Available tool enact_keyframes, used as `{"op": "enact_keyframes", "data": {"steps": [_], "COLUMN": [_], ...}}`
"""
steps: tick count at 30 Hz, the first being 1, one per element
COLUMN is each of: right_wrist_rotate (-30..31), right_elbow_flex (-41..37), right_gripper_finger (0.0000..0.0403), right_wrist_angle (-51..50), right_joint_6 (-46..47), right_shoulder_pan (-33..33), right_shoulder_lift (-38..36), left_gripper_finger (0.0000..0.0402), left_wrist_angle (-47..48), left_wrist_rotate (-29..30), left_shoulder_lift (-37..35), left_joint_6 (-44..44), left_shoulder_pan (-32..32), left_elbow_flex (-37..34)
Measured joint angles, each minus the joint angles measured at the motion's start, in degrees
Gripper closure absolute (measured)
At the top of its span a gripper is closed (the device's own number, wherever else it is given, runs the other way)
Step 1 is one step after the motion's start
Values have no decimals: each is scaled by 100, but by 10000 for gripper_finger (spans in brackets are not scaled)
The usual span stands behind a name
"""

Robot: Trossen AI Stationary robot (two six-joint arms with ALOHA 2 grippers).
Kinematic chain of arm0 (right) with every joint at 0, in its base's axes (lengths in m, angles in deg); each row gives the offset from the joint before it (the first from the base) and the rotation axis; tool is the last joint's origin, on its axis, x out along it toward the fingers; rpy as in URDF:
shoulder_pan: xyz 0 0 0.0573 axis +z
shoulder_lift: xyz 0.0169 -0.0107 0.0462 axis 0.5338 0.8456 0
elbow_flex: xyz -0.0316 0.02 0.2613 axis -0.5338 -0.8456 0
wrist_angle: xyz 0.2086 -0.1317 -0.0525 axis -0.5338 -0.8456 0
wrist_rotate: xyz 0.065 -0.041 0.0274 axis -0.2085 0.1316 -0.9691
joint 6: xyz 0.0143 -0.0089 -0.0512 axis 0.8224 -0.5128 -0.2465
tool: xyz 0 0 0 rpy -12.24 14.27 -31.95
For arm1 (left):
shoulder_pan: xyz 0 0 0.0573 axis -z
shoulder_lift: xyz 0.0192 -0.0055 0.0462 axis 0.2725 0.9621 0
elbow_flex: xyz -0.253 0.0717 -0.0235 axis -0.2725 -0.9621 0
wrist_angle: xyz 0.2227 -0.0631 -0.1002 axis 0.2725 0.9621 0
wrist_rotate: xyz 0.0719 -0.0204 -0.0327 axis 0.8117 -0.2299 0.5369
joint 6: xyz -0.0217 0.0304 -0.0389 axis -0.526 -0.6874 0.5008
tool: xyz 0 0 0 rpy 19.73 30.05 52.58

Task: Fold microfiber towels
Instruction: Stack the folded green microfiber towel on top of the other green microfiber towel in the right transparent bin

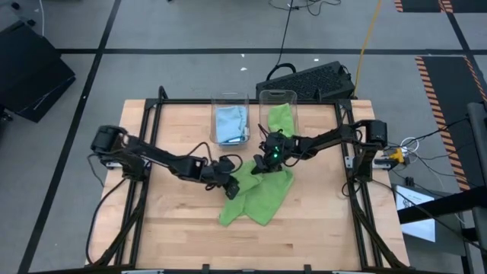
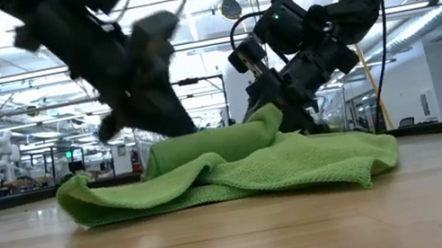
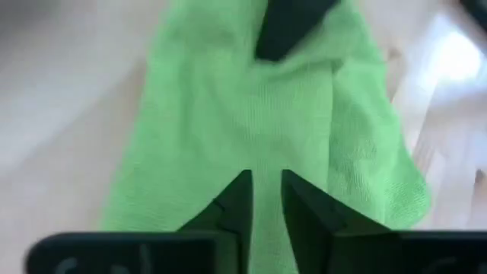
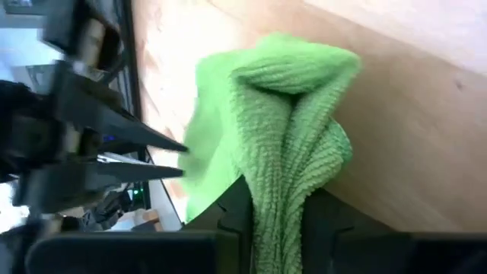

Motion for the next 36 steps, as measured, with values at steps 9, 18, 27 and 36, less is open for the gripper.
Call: {"op": "enact_keyframes", "data": {"steps": [9,18,27,36], "right_wrist_rotate": [-131,-293,-296,-283], "right_elbow_flex": [2,2,1,2], "right_gripper_finger": [394,385,371,392], "right_wrist_angle": [83,426,491,565], "right_joint_6": [-104,149,438,379], "right_shoulder_pan": [-33,-111,-139,-313], "right_shoulder_lift": [-1,-1,-107,-229], "left_gripper_finger": [249,245,245,245], "left_wrist_angle": [-635,-1487,-1348,-1317], "left_wrist_rotate": [623,716,543,564], "left_shoulder_lift": [-491,693,1394,1337], "left_joint_6": [-26,-521,45,111], "left_shoulder_pan": [580,1115,1229,1618], "left_elbow_flex": [-7,3,23,15]}}
